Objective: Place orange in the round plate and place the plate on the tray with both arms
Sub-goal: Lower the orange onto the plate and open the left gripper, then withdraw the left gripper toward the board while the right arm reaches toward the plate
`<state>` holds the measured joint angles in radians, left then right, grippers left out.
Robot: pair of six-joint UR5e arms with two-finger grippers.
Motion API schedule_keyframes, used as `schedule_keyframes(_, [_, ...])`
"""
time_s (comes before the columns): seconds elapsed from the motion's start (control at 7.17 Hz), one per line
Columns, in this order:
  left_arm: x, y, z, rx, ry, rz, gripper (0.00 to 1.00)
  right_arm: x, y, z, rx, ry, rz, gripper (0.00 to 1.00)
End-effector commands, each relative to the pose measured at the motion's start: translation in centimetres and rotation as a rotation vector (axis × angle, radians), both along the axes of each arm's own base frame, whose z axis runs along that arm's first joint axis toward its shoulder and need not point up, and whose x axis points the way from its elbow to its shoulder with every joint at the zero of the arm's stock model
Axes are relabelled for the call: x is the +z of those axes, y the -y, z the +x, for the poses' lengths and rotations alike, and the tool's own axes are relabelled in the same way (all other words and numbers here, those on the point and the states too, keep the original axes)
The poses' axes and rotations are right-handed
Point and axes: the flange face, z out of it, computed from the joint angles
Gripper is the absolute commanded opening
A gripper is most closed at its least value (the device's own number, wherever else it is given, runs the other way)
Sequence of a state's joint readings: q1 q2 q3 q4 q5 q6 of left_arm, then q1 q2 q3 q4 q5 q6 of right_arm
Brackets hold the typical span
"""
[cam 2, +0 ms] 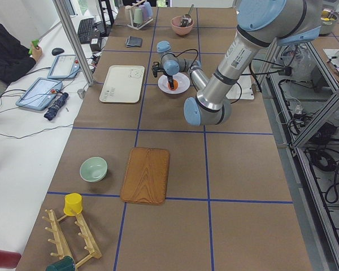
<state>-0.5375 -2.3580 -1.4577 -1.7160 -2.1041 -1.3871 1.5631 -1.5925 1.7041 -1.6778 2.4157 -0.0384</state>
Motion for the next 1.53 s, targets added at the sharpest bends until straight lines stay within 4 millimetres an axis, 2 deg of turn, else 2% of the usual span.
schedule_keyframes(0.0, [-2.7, -1.0, -1.6, 0.002, -0.054, 0.022, 0.98, -0.2, 0.1, 0.0, 0.000, 0.002, 0.008, 1.00])
schedule_keyframes(0.14, [-4.8, -0.8, -3.8, -0.016, -0.093, 0.046, 0.98, -0.3, 0.1, -0.1, 0.000, 0.008, 0.009, 1.00])
schedule_keyframes(0.28, [-5.9, 0.2, -6.6, -0.035, -0.074, 0.036, 0.98, -0.8, 0.3, -0.2, -0.002, 0.023, 0.017, 1.00])
schedule_keyframes(0.42, [-6.6, 2.0, -10.3, -0.084, -0.065, 0.031, 0.98, -2.4, 1.1, -0.5, -0.004, 0.056, 0.042, 1.00])
schedule_keyframes(0.56, [-4.6, 3.2, -12.9, -0.109, -0.048, 0.059, 0.98, -4.0, 1.5, -1.8, -0.026, 0.080, 0.070, 1.00])
schedule_keyframes(0.7, [-1.5, 5.8, -16.8, -0.121, -0.016, 0.119, 0.98, -6.4, 2.0, -4.2, -0.044, 0.098, 0.085, 1.00])
schedule_keyframes(0.84, [2.0, 8.3, -20.7, -0.136, 0.022, 0.157, 0.98, -9.9, 3.5, -8.6, -0.022, 0.111, 0.052, 1.00])
schedule_keyframes(0.98, [4.4, 10.6, -24.3, -0.149, 0.057, 0.194, 0.98, -13.3, 4.7, -13.4, 0.033, 0.139, 0.004, 1.00])
schedule_keyframes(1.12, [8.7, 12.3, -28.6, -0.144, 0.103, 0.222, 0.98, -16.1, 4.8, -19.5, 0.074, 0.169, -0.036, 1.00])
schedule_keyframes(1.25, [10.9, 14.9, -32.7, -0.165, 0.145, 0.239, 0.98, -18.4, 4.3, -25.0, 0.128, 0.204, -0.065, 1.00])
schedule_keyframes(1.39, [13.7, 15.6, -35.4, -0.162, 0.175, 0.246, 0.98, -20.8, 3.6, -29.7, 0.175, 0.262, -0.102, 1.00])
